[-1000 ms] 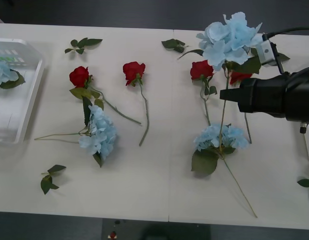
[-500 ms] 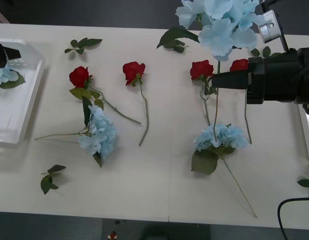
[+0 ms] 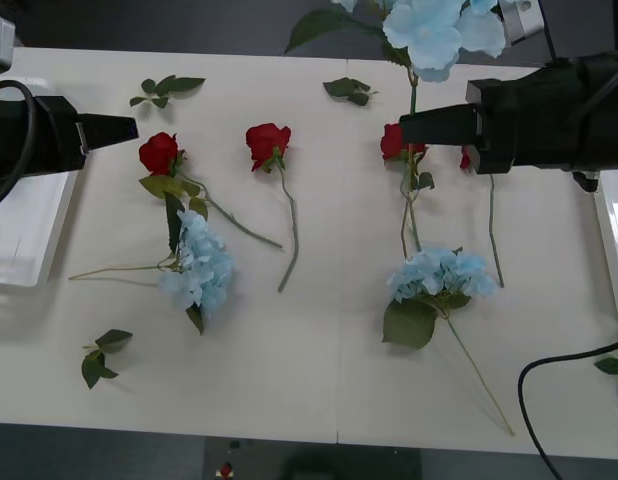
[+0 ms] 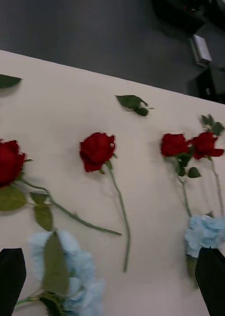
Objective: Put the red flowers into the right box and the blue flowers into the left box
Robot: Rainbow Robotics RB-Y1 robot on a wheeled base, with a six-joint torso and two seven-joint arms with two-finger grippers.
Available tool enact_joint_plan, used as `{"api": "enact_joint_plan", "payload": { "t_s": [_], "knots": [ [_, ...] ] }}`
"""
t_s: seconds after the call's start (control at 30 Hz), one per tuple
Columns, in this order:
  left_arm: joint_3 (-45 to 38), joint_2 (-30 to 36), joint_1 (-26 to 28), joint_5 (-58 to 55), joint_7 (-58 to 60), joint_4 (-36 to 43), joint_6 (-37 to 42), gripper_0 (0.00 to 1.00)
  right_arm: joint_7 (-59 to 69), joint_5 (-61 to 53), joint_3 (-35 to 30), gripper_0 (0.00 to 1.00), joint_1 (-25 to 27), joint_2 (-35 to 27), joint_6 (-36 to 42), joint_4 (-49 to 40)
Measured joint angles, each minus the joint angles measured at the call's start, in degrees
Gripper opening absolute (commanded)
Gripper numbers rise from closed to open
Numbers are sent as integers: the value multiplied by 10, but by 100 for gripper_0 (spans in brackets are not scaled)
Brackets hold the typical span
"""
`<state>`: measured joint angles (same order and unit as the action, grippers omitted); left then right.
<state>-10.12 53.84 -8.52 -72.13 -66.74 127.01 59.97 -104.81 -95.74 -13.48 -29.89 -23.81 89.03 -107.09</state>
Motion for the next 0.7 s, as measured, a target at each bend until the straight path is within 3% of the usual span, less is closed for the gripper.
{"api": "enact_joint_plan", "payload": {
  "t_s": [0.33,0.7],
  "knots": [
    [67,-73,-14,-59,0,77,0,100,1,-5,21,0,-68,22,-3,76],
    [205,-124,-76,-9,0,87,-50,100,13,-18,91,0,-108,24,-86,120]
  ]
}}
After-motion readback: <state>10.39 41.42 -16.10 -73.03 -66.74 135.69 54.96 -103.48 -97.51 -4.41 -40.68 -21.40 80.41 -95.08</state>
